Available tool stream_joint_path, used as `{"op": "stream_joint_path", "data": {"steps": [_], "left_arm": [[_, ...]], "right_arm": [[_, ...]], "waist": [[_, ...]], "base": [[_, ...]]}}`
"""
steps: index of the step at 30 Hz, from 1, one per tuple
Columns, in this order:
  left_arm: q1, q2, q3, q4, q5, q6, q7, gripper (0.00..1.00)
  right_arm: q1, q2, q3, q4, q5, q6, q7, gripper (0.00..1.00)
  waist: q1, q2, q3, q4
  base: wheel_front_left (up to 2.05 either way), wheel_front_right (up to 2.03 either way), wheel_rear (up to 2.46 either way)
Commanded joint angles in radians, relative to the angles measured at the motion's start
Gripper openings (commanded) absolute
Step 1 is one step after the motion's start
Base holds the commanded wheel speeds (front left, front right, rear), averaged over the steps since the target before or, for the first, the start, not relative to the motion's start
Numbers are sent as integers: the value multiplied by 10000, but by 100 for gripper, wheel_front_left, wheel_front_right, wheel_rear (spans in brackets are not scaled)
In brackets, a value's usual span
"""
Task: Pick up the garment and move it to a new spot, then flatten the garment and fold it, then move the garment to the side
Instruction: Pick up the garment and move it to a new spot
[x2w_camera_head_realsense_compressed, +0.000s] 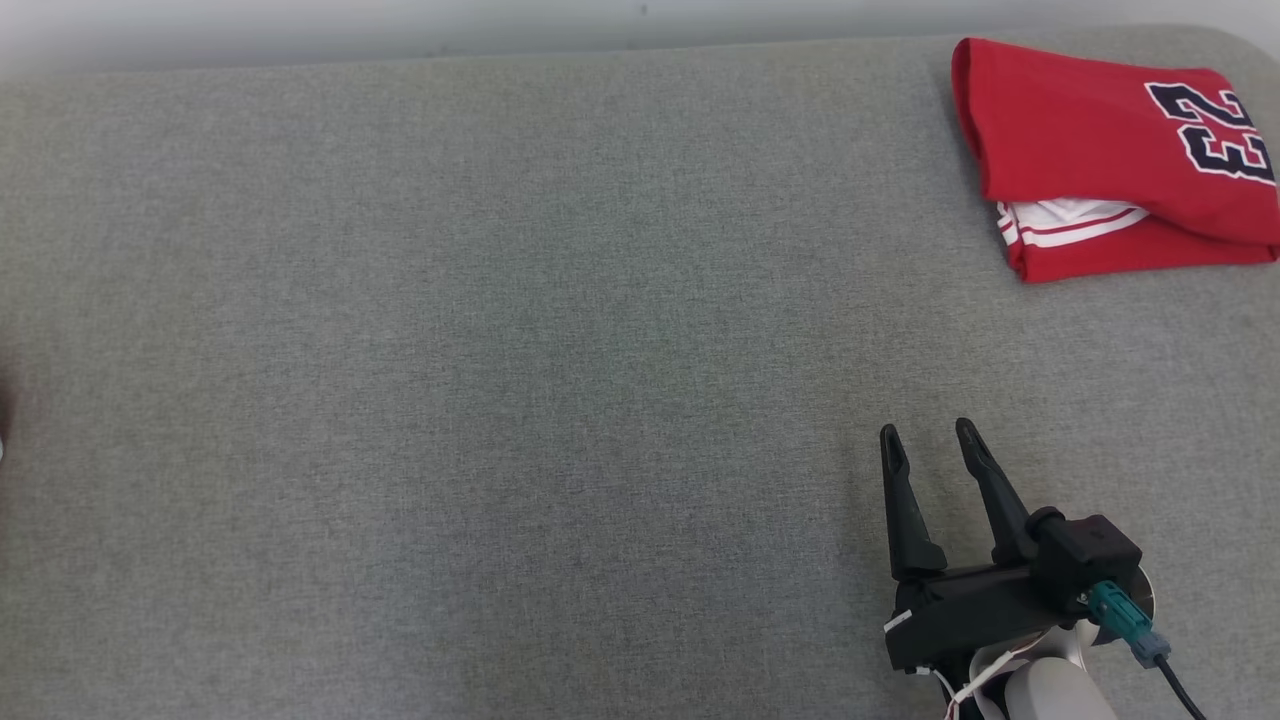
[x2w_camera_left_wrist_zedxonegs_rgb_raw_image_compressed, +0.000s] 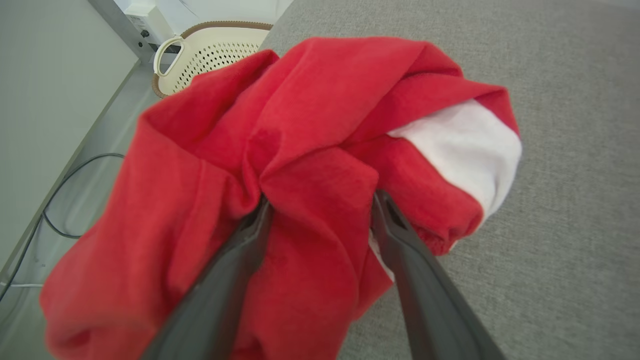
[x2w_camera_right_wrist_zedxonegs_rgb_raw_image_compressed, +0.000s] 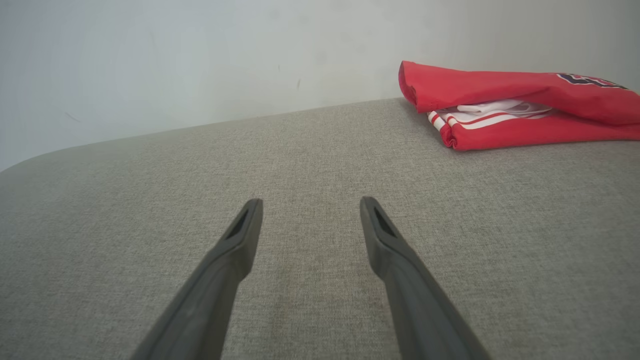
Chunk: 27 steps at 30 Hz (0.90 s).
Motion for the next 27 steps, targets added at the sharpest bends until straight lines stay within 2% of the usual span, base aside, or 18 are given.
{"op": "stream_joint_path", "data": {"steps": [1, 2, 3, 14, 21, 27], "left_arm": [[-88, 29, -52, 192, 128, 57, -92, 85], [-119, 9, -89, 288, 139, 52, -169, 15], [-163, -19, -138, 386, 162, 47, -257, 0], [-733, -236, -638, 165, 77, -127, -2006, 0], [-1251, -457, -1504, -1065, 54, -190, -2646, 0], [-1463, -572, -2717, -2941, -342, -197, -2552, 0]], "right_arm": [[-113, -1, 25, 29, -82, 2, -47, 100], [-125, 0, 46, 35, -90, 2, -48, 100], [-128, -1, 62, 49, -101, 2, -48, 100], [81, -3, 72, 316, -75, 2, -48, 100], [266, -3, 104, 437, 101, 2, -48, 100], [369, -3, 132, 436, 290, 2, -48, 100]], "waist": [[-1, -1, 18, 30], [-1, -1, 16, 46], [-1, -1, 2, 69], [-1, -1, -701, 443], [-1, -1, -1244, 621], [-1, -1, -1582, 480]], "base": [[0, 0, 0], [0, 0, 0], [0, 0, 0], [0, 0, 0], [0, 0, 0], [0, 0, 0]]}}
